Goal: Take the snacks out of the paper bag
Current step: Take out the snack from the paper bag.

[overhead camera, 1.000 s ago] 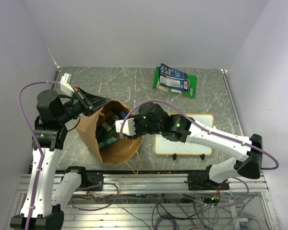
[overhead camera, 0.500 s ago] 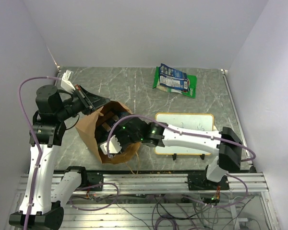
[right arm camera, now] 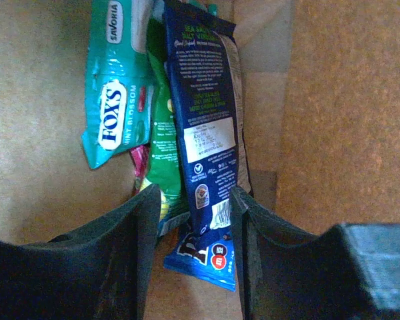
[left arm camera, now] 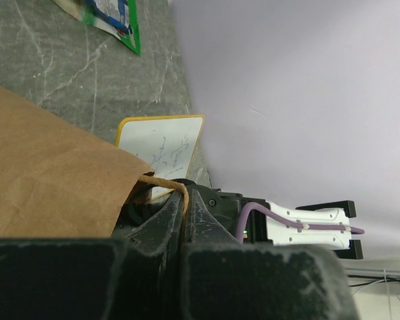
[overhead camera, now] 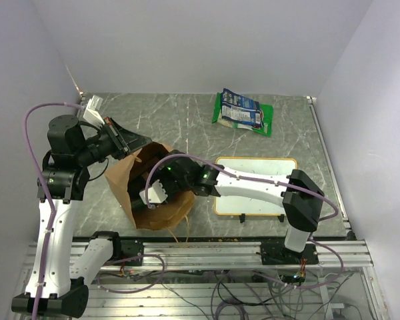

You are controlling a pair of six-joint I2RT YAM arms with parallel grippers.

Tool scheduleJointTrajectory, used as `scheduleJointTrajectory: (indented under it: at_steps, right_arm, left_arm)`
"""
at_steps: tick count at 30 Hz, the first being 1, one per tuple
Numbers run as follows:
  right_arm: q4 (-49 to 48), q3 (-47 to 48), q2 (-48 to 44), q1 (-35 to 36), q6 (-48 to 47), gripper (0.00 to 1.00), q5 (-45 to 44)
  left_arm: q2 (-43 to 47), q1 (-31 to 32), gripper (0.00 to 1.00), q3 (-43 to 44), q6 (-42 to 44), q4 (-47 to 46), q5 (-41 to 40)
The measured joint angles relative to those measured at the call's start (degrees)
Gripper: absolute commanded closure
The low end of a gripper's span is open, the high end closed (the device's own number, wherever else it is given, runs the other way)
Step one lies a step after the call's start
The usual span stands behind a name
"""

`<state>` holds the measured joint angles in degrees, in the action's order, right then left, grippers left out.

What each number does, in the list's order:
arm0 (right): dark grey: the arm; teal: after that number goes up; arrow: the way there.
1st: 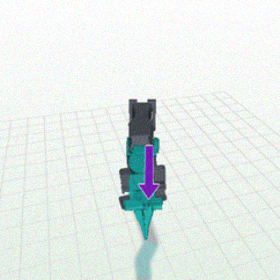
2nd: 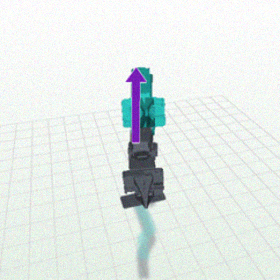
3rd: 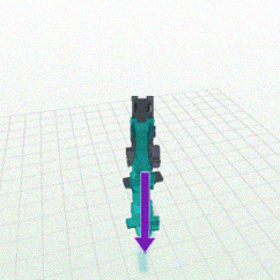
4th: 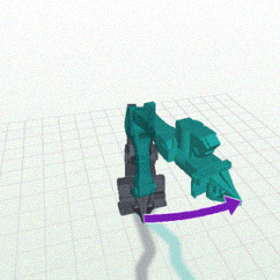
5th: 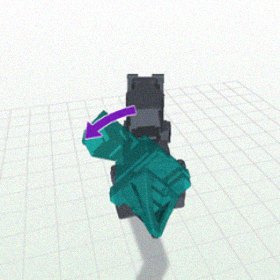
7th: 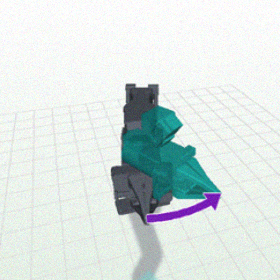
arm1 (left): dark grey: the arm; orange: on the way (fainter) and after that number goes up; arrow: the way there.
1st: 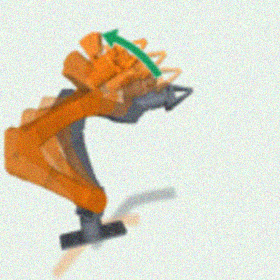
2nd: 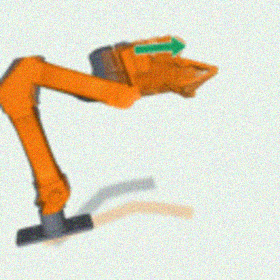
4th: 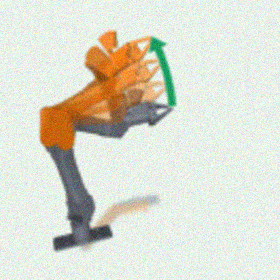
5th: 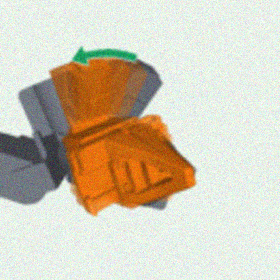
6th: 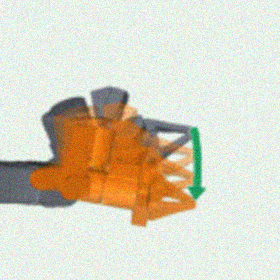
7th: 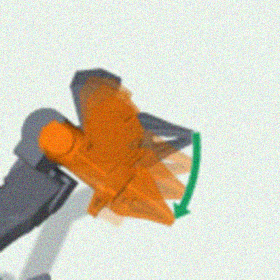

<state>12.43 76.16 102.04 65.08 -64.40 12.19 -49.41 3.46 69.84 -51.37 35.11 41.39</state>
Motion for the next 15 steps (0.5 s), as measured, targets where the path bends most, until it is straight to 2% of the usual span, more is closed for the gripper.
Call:
scheduleJointTrajectory:
  at_steps: [15]
  right_arm:
    - [-1.62,4.98,7.15,-1.84,-3.65,0.58,-2.6]
  left_arm:
    - [-0.96,0.0,0.93,0.11,1.03,0.31,0.02]
